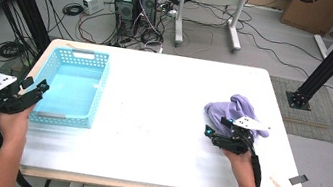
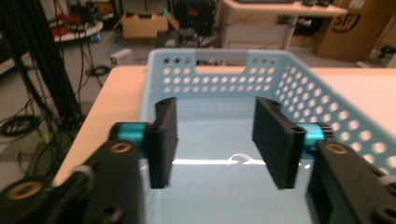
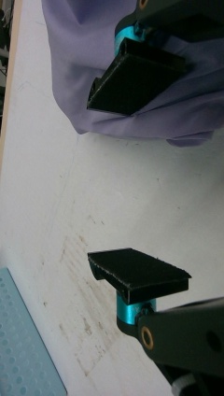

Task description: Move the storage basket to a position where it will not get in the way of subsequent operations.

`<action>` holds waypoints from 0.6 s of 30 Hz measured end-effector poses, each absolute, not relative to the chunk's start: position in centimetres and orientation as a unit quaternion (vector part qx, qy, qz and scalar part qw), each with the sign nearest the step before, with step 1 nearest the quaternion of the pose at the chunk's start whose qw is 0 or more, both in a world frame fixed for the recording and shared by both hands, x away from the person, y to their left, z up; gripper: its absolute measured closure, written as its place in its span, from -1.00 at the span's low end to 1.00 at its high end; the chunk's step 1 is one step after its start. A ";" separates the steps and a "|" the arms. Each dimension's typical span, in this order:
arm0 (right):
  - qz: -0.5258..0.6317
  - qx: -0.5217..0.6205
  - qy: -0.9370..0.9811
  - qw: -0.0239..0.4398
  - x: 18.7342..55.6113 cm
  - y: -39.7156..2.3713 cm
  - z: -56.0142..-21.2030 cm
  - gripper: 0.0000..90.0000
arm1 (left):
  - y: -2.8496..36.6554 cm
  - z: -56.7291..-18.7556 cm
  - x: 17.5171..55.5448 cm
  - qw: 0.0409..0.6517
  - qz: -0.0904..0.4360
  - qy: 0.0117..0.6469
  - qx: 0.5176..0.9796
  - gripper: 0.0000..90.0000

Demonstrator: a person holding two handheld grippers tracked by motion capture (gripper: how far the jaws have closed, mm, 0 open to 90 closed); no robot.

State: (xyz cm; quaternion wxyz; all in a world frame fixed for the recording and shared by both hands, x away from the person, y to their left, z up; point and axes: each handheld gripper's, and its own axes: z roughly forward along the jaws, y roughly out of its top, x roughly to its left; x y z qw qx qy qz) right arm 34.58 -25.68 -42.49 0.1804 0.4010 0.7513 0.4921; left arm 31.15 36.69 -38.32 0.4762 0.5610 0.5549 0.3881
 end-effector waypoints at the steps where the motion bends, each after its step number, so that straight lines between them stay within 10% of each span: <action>1: 0.492 0.401 0.751 0.180 34.6 -25.7 -42.5 -0.48 | 36.7 -38.3 31.1 0.476 0.388 0.555 0.561 -0.09; 8: 0.497 0.397 0.750 0.180 34.7 -25.5 -42.0 -0.48 | 33.7 -38.2 30.9 0.555 0.347 0.515 0.553 -0.53; 18: 0.489 0.397 0.755 0.184 35.0 -25.3 -41.9 -0.50 | 29.8 -37.9 31.7 0.570 0.320 0.465 0.597 -0.53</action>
